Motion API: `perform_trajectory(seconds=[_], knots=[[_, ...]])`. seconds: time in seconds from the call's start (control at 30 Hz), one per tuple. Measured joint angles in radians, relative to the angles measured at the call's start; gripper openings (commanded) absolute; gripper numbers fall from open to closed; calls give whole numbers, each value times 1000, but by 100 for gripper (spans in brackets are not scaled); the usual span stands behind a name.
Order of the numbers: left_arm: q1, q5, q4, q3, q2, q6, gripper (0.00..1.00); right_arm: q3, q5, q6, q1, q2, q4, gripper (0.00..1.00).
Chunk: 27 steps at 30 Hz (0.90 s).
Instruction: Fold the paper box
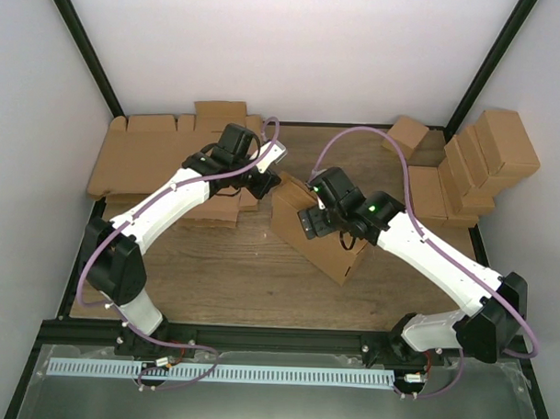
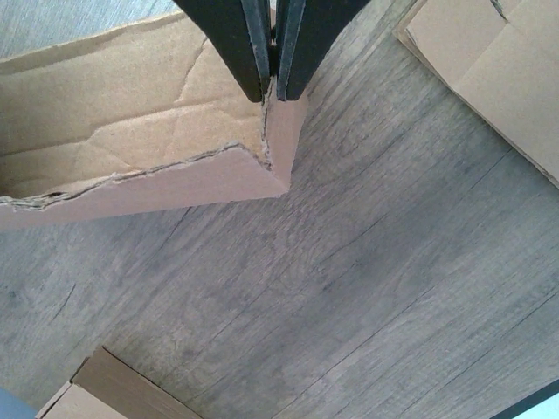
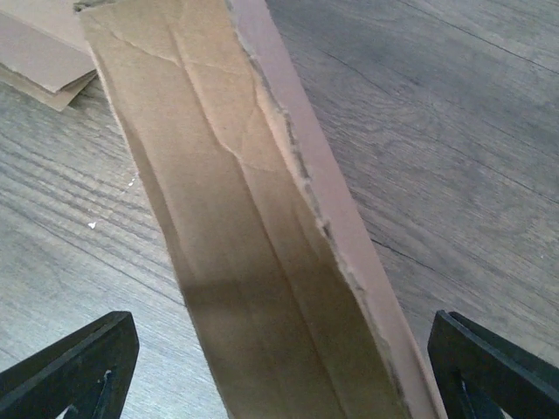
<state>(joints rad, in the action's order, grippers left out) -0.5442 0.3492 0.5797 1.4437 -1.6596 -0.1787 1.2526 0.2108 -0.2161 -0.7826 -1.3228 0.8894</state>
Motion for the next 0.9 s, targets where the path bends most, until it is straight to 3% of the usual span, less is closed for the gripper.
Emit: perform_trajectory(seconds=[0.1,0.43,0.6,0.73,0.9], knots=[[0,0,2,0,0,2,4,-5,18,-10,0,0,0,100],[0,0,-9,-26,0,5,4,0,52,-17,0,63,-14,100],[-4,-1,-10,-36,2,5,4,80,58,2,0,110,-7,91],[-6,-5,-10,-37,4,5,4,126,3,30,0,158,-8,57],[-7,-6,-9,-38,8,5,5,141,-138,68,0,196,-16,4]])
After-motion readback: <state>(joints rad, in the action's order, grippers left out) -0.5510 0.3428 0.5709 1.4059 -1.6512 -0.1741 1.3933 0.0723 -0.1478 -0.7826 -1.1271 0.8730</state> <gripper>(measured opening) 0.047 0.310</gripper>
